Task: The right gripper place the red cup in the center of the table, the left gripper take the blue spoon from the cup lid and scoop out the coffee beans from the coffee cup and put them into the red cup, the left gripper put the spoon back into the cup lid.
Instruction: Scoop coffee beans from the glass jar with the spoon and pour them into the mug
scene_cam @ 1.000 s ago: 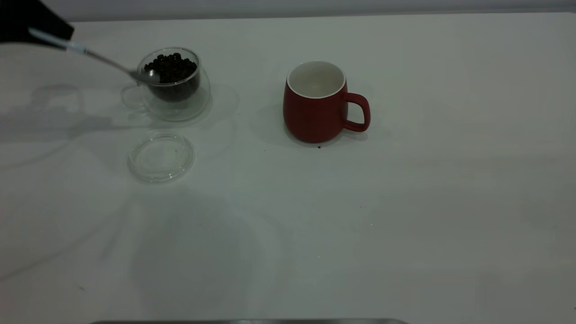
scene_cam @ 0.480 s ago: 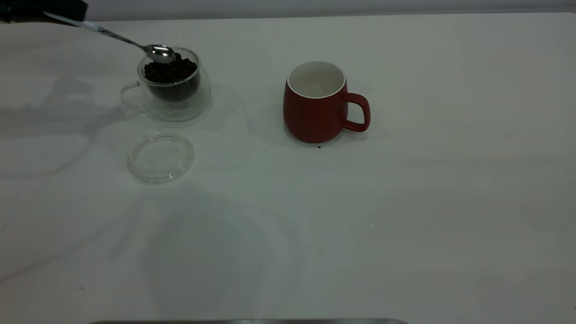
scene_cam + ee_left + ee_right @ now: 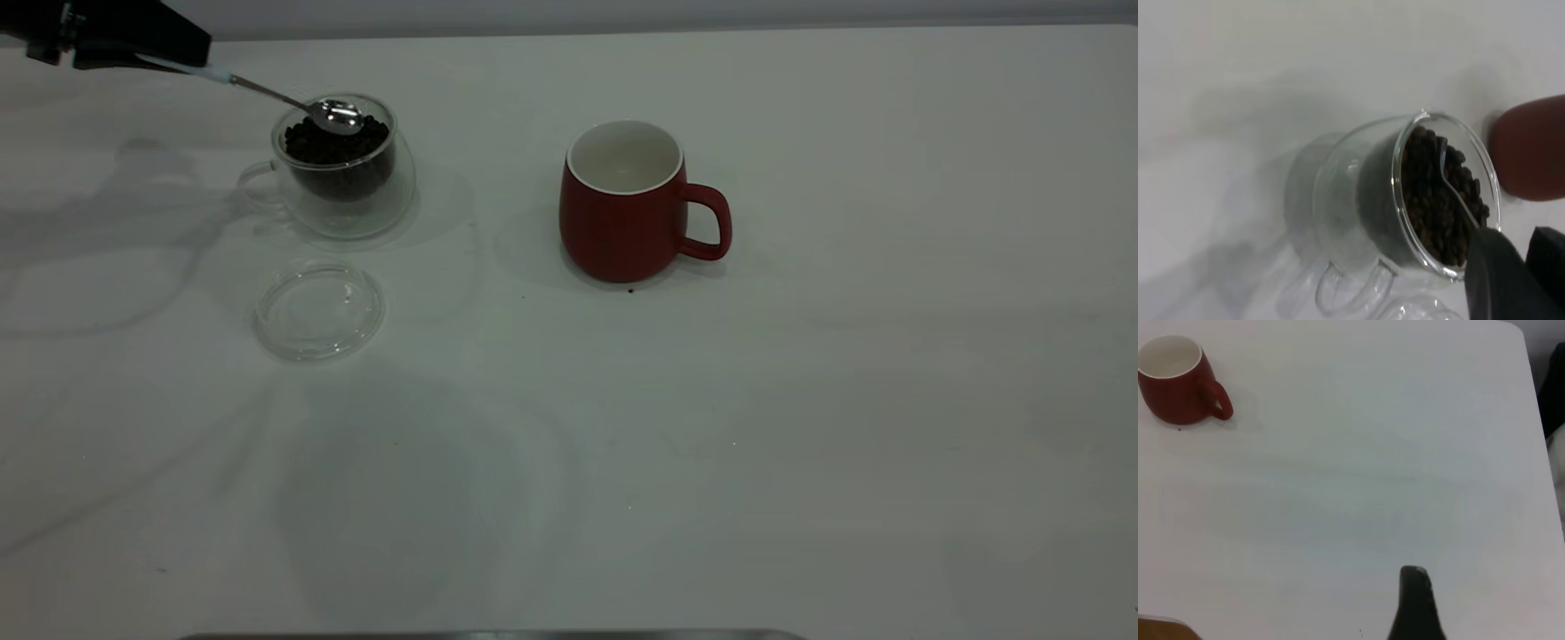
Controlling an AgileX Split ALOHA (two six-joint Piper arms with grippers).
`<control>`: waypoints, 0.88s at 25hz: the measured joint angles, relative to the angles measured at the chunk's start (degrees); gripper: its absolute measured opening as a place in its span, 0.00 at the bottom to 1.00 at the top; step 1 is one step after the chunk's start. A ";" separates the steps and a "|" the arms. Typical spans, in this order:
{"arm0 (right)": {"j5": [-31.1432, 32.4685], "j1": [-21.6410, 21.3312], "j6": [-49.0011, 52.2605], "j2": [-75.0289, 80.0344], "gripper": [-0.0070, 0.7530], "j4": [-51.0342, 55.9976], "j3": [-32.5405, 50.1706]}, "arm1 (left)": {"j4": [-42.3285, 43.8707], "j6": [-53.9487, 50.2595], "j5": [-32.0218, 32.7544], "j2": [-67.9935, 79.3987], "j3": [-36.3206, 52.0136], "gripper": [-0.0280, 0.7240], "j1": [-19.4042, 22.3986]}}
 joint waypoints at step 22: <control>0.00 0.00 0.00 0.00 0.78 0.05 0.07 | 1.09 -20.77 1.51 3.69 0.00 0.19 -0.73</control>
